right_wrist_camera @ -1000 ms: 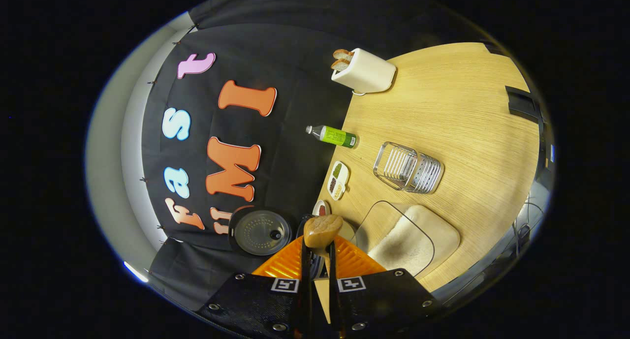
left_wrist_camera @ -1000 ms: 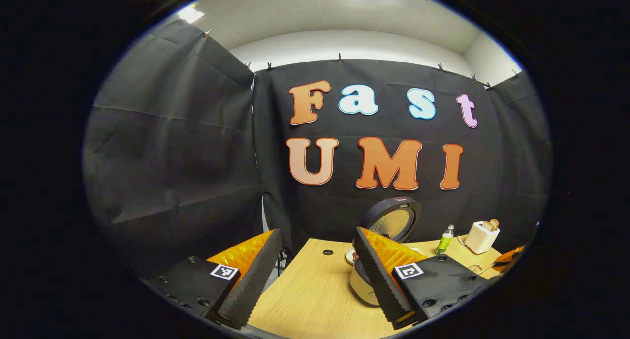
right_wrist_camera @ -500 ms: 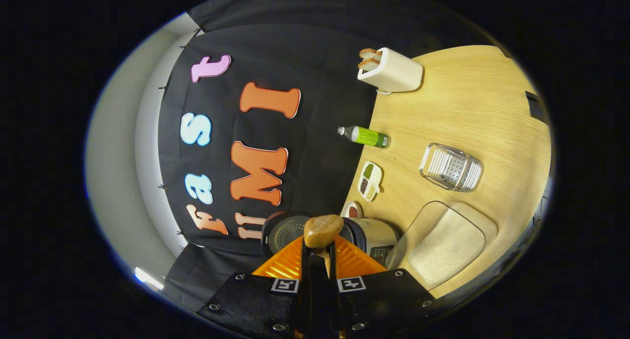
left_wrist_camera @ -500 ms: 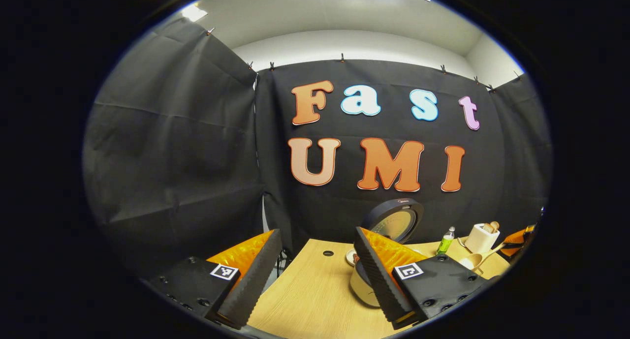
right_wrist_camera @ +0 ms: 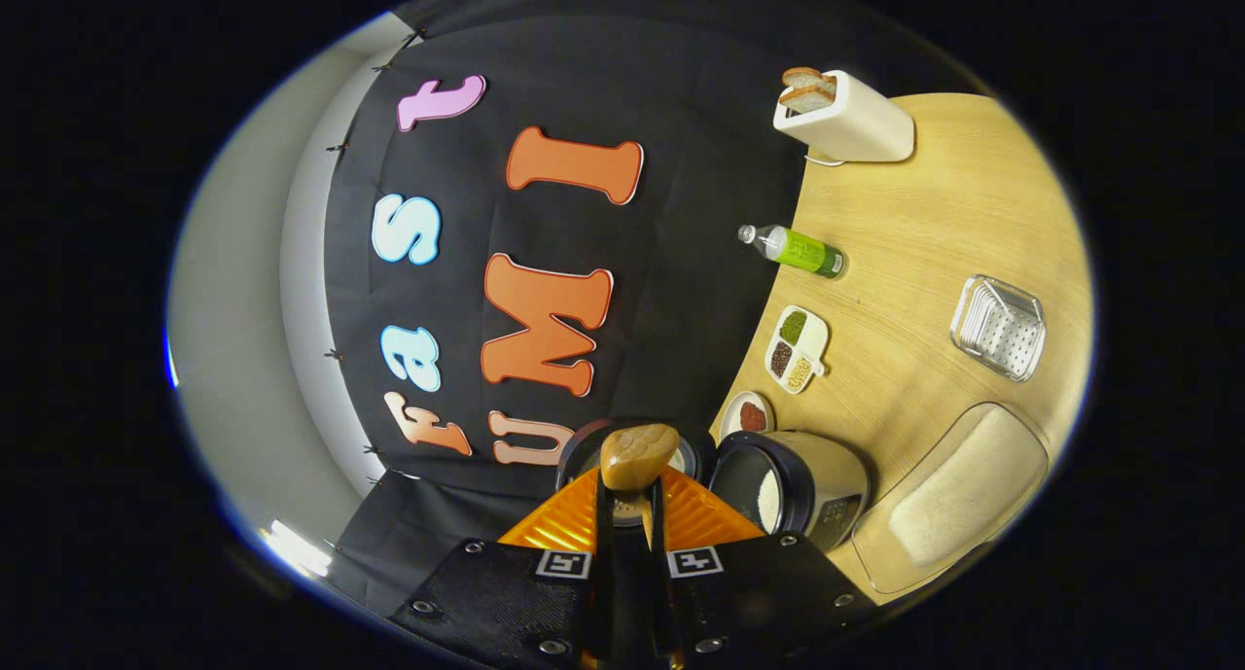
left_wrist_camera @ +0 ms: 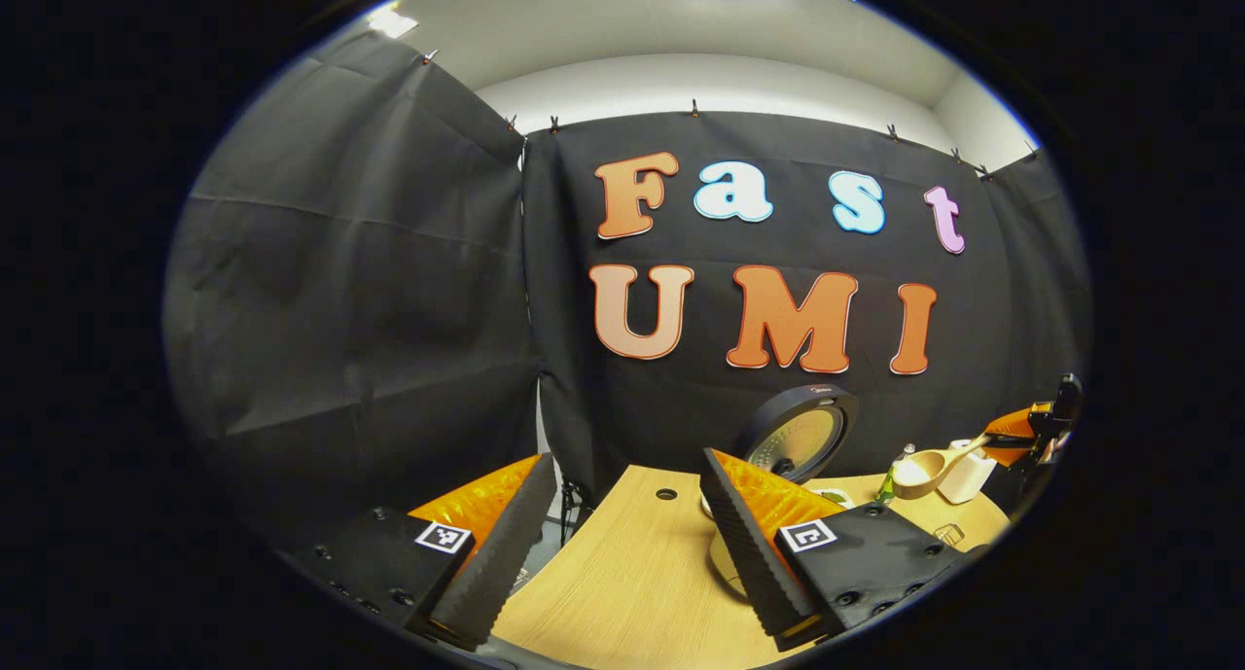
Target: Close the left gripper, press the button to open the rice cooker; take a wooden spoon from the chopstick holder with the right hand, scoop a spoonful of rice and pour it into the rice cooker, then put the wooden spoon back into the chopstick holder.
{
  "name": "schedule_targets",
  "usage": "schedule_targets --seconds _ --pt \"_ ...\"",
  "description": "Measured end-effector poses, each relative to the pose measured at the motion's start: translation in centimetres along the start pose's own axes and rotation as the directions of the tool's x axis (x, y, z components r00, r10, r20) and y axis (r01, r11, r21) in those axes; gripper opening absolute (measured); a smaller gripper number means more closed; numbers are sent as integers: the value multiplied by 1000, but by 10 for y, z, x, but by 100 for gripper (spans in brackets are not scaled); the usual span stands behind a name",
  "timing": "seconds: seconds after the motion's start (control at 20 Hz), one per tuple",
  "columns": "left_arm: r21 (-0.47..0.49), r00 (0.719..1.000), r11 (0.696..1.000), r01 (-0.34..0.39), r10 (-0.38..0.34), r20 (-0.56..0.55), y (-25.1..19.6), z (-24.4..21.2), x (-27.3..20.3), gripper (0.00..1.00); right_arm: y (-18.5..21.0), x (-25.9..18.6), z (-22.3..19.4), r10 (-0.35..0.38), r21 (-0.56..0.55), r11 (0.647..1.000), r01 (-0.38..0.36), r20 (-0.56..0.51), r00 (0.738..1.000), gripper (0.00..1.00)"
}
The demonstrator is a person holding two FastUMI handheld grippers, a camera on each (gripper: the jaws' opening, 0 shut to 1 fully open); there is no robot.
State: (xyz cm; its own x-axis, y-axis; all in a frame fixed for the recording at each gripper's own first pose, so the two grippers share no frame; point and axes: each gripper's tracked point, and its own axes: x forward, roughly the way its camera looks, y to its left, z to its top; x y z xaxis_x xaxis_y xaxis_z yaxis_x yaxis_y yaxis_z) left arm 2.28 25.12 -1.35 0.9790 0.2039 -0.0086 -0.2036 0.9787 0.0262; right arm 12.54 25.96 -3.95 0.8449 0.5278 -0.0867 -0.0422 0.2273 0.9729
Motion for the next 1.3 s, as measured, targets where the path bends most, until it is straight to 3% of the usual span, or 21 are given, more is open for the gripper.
schedule_targets --seconds 0.2,0.6,0.8,1.3 --pt "-25 1000 1000 -9 9 -1 7 0 0 97 6 27 -2 -20 -27 999 20 -5 1000 14" --pt "14 999 999 -38 38 5 1 7 12 98 4 64 -3 -57 -105 993 55 -20 998 14" --pt "-14 1000 1000 -15 15 16 -24 18 15 98 5 81 2 -87 -175 981 80 -32 996 14" --pt "18 1000 1000 26 -26 13 -54 17 17 98 6 99 -7 -108 -298 951 84 -66 992 14"
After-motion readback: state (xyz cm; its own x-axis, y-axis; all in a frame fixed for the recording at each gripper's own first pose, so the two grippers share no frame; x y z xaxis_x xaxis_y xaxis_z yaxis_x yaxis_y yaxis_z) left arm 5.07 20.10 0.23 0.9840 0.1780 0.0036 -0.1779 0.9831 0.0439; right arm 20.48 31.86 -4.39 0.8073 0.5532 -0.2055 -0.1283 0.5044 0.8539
